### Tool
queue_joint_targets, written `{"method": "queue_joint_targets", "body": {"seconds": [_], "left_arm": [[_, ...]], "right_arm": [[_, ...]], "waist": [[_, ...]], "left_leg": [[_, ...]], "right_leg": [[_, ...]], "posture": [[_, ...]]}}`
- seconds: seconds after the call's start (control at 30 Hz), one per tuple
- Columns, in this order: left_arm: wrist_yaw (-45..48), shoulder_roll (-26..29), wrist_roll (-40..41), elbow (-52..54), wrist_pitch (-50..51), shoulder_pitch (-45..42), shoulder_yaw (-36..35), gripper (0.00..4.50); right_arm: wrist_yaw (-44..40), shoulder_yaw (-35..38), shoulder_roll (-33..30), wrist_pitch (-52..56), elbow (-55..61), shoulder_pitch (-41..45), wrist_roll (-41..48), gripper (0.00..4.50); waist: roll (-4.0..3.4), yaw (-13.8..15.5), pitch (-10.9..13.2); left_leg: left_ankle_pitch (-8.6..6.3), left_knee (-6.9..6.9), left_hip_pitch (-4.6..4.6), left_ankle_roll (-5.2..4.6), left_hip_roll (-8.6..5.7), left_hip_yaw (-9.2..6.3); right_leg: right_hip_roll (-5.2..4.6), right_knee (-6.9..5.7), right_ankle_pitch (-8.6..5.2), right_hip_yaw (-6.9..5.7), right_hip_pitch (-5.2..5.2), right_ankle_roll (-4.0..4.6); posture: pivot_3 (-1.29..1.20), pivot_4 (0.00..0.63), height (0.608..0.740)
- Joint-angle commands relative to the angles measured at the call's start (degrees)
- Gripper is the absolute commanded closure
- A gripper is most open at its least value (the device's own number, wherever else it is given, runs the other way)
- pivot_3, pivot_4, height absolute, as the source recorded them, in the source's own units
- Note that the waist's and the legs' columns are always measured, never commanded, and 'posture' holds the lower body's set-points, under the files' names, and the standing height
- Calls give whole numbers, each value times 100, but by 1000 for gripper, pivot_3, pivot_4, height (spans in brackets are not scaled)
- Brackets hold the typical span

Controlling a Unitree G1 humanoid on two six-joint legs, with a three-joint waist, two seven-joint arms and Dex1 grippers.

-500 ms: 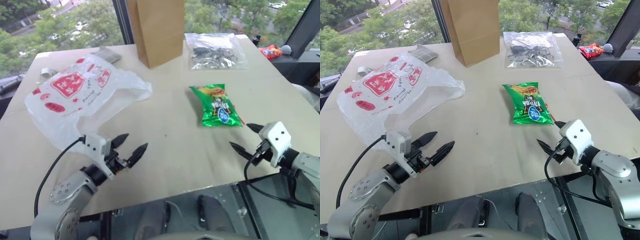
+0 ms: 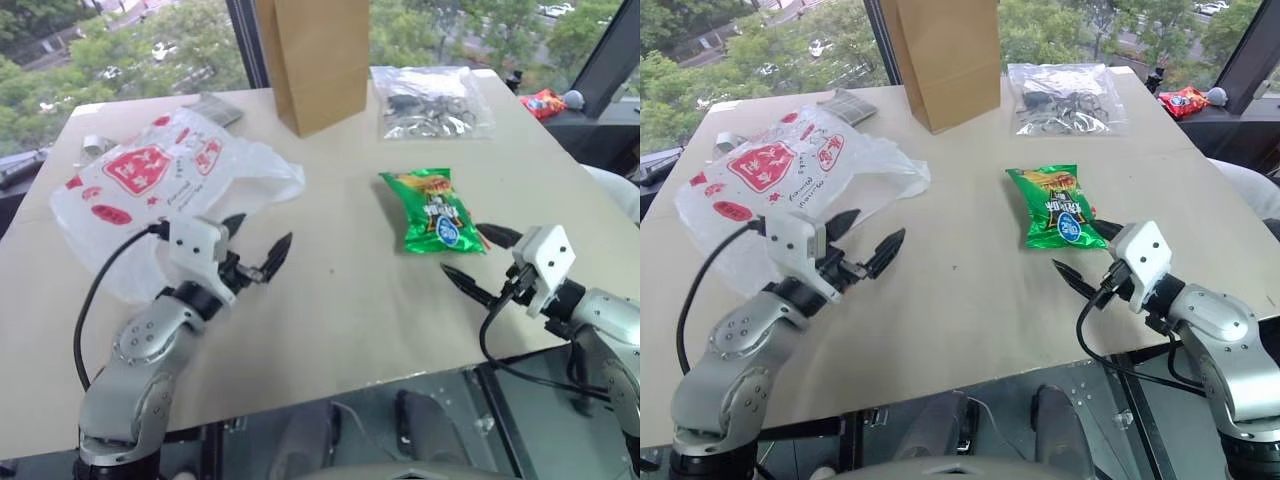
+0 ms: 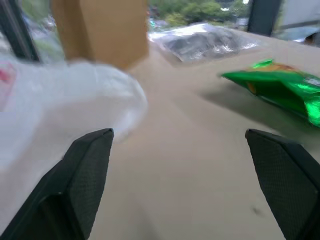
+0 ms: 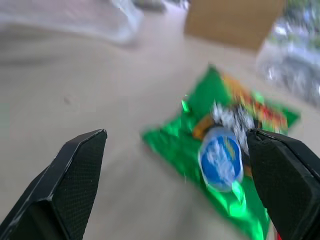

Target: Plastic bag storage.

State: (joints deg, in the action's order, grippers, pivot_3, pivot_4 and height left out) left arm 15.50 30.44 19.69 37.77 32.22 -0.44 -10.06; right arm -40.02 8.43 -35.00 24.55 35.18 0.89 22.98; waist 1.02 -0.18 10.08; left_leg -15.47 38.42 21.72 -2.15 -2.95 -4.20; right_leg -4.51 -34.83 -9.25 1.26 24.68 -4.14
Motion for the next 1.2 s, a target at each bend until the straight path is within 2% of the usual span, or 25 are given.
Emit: {"method": "queue_joint_targets", "body": {"seconds": [0.03, 0.13, 0.23, 0.43, 0.63, 0.67, 0.7, 0.77, 0.87, 0.9, 1.0, 1.2], "left_arm": [[-505, 607, -1437, 128, 31, -276, 424, 131], [-710, 1192, -2449, -197, 234, -544, 748, 131], [-728, 1333, -2862, -654, 498, -770, 910, 131], [-676, 1172, -3385, -1880, 692, -1509, 1346, 131], [-770, 964, -3790, -3315, 432, -2237, 1715, 131], [-775, 958, -3839, -3450, 364, -2303, 1740, 618], [-799, 945, -3872, -3573, 330, -2351, 1725, 829], [-813, 954, -3924, -3803, 209, -2427, 1680, 1708], [-834, 996, -3983, -4014, -27, -2518, 1590, 2789], [-838, 1001, -3994, -4048, -90, -2541, 1549, 3320], [-778, 976, -3734, -3990, -372, -2621, 1170, 4449], [-279, 666, -2717, -3549, -36, -2925, 202, 4449]], "right_arm": [[-127, -110, -80, 11, 378, 139, 253, 0], [-50, -294, -84, 86, 451, 366, 233, 0], [33, -404, -79, 175, 460, 540, 214, 0], [153, -440, -111, 350, 521, 759, 246, 0], [312, -458, -140, 447, 664, 738, 166, 0], [352, -456, -135, 466, 688, 730, 161, 0], [393, -451, -131, 484, 719, 712, 155, 0], [465, -445, -128, 518, 768, 679, 140, 0], [562, -438, -135, 549, 813, 614, 91, 0], [590, -437, -136, 553, 818, 597, 74, 0], [769, -474, -160, 545, 687, 592, -212, 0], [1092, -549, -270, 851, 210, 672, -755, 0]], "waist": [[3, -2, 2], [4, -6, 3], [3, -10, 3], [7, -1, 6], [7, 3, 7], [7, -5, 7], [8, -9, 7], [9, -18, 7], [9, -14, 7], [9, -12, 7], [10, -11, 8], [10, -5, 8]], "left_leg": [[0, -1, 0, 0, 0, 0], [0, -2, 2, 0, 0, 0], [0, -2, 2, 0, 0, -2], [0, -2, 8, 0, -1, -11], [0, -3, 10, 1, -6, -15], [0, -3, 11, 1, -5, -15], [0, -3, 12, 2, -5, -15], [1, -3, 14, 2, -5, -15], [1, -3, 14, 2, -5, -16], [1, -3, 14, 2, -5, -16], [0, -3, 16, 2, -5, -16], [1, -2, 16, 4, -6, -17]], "right_leg": [[0, -1, 0, 0, 0, 0], [0, 0, 0, -1, 2, 1], [0, 2, -11, -2, 2, -17], [-1, 2, 0, -12, 5, -3], [-5, 1, 2, -16, 7, -1], [-5, 1, 2, -15, 8, -1], [-5, 1, 3, -15, 9, -1], [-6, 1, 3, -15, 12, -1], [-7, 0, 3, -15, 12, -1], [-7, 0, 3, -15, 12, -1], [-9, 1, 3, -15, 13, -1], [-12, -1, 4, -17, 13, 0]], "posture": [[0, 150, 740], [0, 150, 740], [0, 150, 740], [0, 150, 740], [0, 150, 740], [0, 150, 740], [0, 150, 740], [0, 150, 740], [0, 150, 740], [0, 150, 740], [0, 150, 740], [0, 150, 740]]}}
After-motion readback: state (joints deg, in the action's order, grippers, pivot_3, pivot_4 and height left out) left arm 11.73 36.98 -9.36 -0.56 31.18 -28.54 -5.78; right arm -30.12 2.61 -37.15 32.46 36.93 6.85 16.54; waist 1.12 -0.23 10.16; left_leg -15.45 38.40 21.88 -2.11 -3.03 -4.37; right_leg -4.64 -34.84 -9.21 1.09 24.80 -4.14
